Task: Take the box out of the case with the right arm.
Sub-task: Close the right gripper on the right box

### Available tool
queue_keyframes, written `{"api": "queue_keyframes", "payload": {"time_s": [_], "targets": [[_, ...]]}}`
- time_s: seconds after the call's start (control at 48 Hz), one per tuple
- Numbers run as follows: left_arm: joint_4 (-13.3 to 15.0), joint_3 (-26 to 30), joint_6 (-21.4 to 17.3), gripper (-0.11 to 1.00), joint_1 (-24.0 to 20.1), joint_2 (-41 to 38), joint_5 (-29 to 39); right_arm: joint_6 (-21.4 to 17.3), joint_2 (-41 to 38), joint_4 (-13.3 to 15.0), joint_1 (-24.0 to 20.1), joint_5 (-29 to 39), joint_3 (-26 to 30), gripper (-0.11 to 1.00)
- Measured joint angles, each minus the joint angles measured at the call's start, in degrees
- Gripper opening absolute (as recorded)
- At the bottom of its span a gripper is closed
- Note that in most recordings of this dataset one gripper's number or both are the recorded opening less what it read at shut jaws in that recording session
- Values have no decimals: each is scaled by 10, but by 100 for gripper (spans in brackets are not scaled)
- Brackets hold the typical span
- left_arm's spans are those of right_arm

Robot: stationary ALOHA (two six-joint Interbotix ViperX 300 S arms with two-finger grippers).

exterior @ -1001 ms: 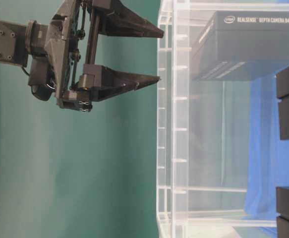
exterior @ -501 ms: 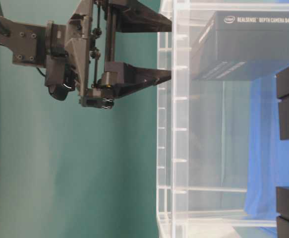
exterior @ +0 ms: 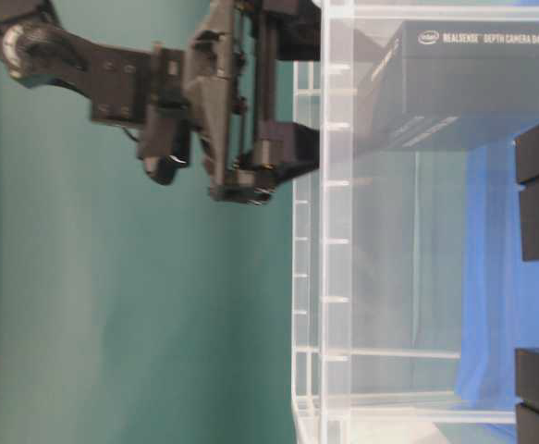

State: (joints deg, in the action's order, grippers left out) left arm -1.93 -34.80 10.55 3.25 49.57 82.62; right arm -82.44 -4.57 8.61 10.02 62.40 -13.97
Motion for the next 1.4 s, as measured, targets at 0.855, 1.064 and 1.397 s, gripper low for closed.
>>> {"api": "queue_keyframes", "payload": {"time_s": [0.855,1.064,1.397], "targets": [[0,0,0,2,0,0,-1,-25,-16,-7,3,-11,-1,65],[-1,0,0,2,0,0,-1,-25,-16,-10,3,-6,0,65],[0,0,0,2,0,1,-1,-25,-16,-9,3,-5,1,65]]}}
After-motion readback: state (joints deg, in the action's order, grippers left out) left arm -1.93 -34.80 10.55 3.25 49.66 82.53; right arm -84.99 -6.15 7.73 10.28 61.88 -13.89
